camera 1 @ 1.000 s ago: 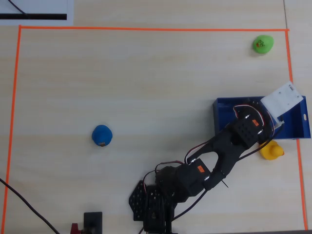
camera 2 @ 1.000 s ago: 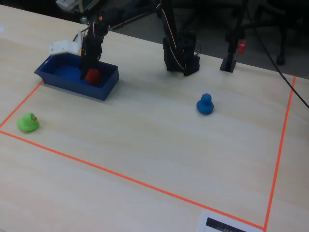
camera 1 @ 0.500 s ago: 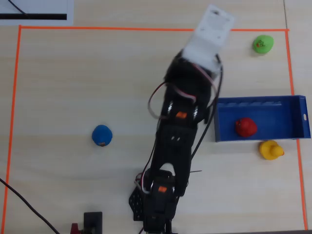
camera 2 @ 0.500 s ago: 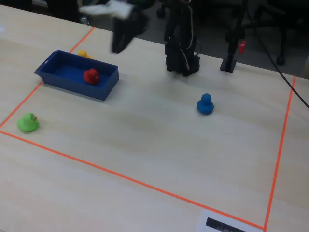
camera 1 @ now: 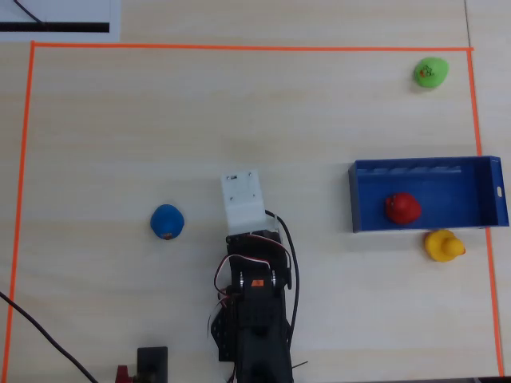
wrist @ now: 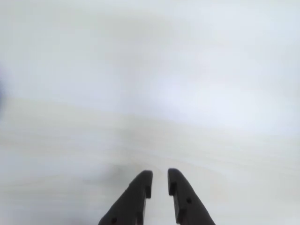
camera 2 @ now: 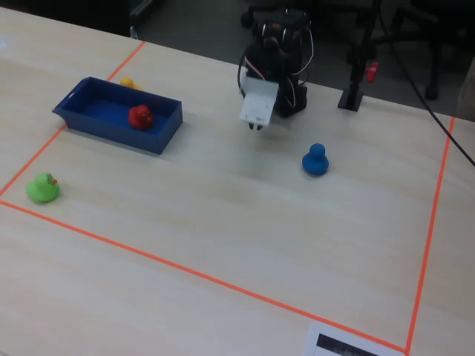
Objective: Grasp red duck and put it into box.
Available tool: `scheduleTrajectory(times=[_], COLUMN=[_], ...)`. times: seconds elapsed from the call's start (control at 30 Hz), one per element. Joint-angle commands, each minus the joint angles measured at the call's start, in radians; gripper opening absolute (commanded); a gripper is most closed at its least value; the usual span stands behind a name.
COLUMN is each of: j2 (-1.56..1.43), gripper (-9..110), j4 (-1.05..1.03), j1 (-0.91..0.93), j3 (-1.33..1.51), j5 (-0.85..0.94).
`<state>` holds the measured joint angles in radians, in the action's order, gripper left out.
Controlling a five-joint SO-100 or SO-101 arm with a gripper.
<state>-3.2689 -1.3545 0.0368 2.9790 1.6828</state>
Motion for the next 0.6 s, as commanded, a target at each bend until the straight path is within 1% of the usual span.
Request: scheduleTrajectory(times=[0.0,0.27,0.57], j2=[-0.041,-0.041,-0.041], gripper=[0,0,1], j4=[-0.015,-0.005,0.008], j1=[-0.011,-0.014,-0.032], j3=[0.074,0.110,0.132], j5=[-0.021,-0.066,-0.071])
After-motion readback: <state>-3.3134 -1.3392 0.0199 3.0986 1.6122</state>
